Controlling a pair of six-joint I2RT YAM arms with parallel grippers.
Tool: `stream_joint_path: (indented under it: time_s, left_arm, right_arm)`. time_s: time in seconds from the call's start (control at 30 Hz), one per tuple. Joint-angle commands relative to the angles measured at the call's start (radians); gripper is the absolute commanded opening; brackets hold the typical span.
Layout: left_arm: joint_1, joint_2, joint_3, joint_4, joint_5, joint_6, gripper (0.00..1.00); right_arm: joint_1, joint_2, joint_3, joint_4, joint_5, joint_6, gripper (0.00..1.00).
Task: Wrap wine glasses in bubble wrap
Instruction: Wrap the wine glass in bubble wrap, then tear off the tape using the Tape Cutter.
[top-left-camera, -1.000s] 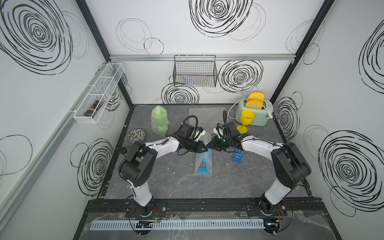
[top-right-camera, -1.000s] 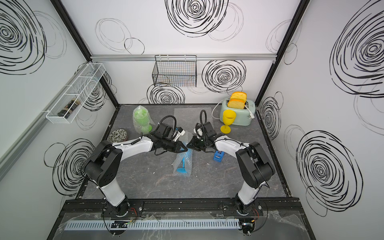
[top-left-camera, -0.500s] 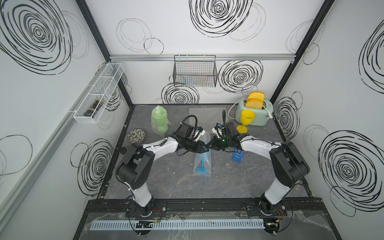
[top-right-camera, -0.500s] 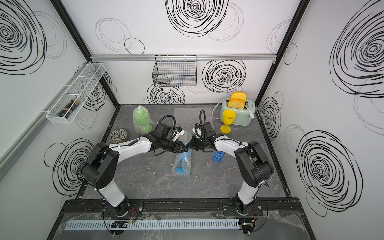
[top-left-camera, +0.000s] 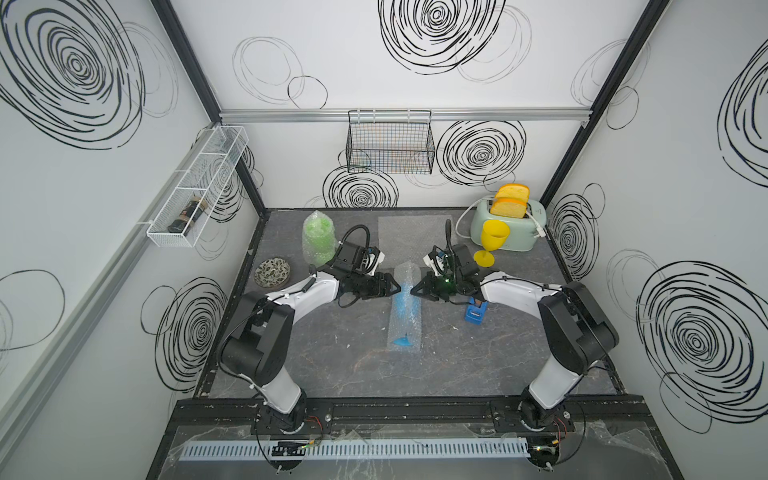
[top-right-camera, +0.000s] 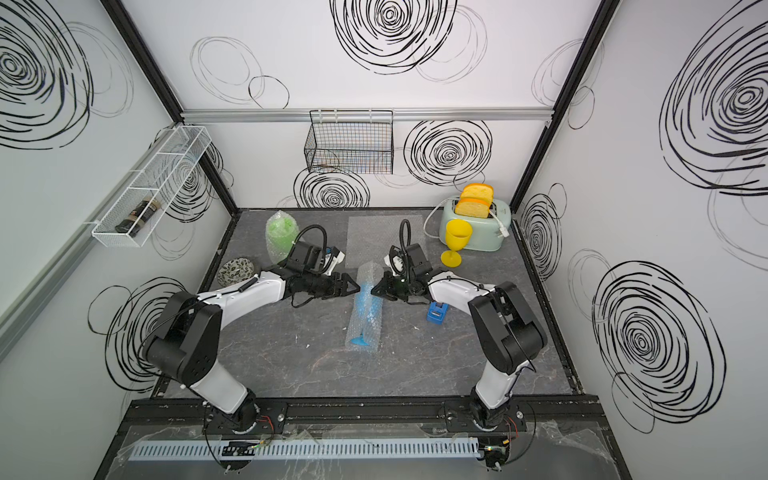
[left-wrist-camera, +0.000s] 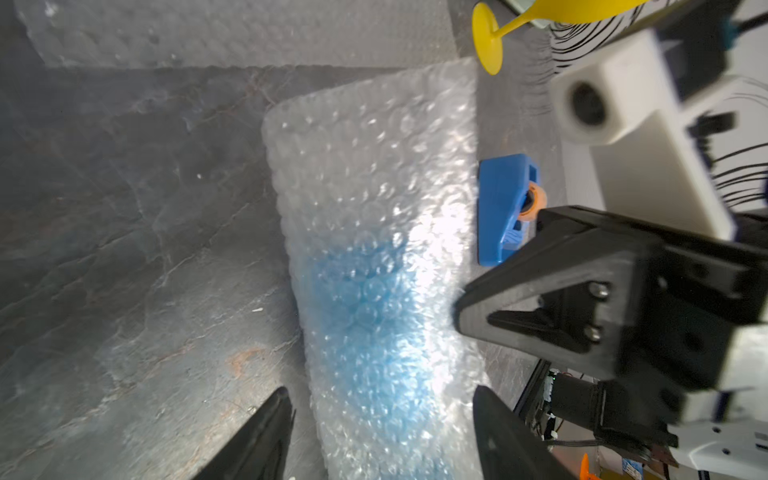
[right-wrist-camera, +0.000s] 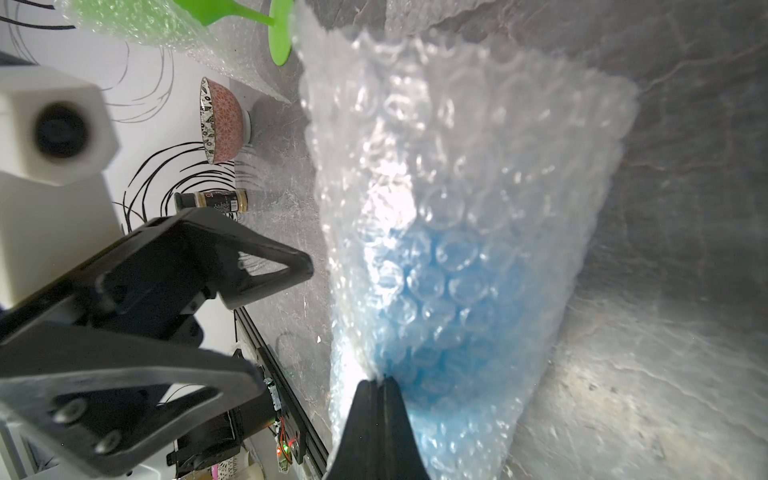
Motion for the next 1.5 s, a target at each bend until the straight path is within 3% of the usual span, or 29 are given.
stream_joint_path:
  time_s: [0.0, 0.2, 0.63, 0.87, 1.07, 1.3, 1.47]
  left_arm:
    - [-0.014, 0.056, 0.037, 0.001, 0.031, -0.027, 0.77]
    - [-0.016, 0.131, 0.074, 0.019, 0.079, -0.055, 0.8]
    - [-0.034, 0.151, 0.074, 0.048, 0.138, -0.068, 0.82]
    - [-0.037, 0.196, 0.062, 0.007, 0.048, -0.028, 0.81]
    - [-0.016, 0.234, 0.034, 0.009, -0.006, -0.015, 0.77]
    - [-0.023, 0.233, 0.034, 0.009, 0.001, -0.016, 0.76]
    - [-0.035, 0.216, 0.032, 0.013, 0.009, -0.02, 0.75]
  right_arm:
    - [0.001, 0.021, -0.013, -0.023, 0.015, 0.001, 0.0]
    - [0.003, 0.017, -0.024, -0.014, 0.015, 0.004, 0.0]
    - [0.01, 0.021, -0.017, -0.011, 0.015, 0.008, 0.0]
    - [0.003, -0.008, -0.004, -0.033, 0.014, 0.002, 0.01]
    - [-0.029, -0.13, 0.01, -0.123, 0.064, -0.027, 0.33]
    - [-0.212, -0.323, -0.132, -0.224, 0.068, -0.092, 0.44]
    - [-0.431, -0.449, -0.256, -0.296, 0.048, -0.169, 0.46]
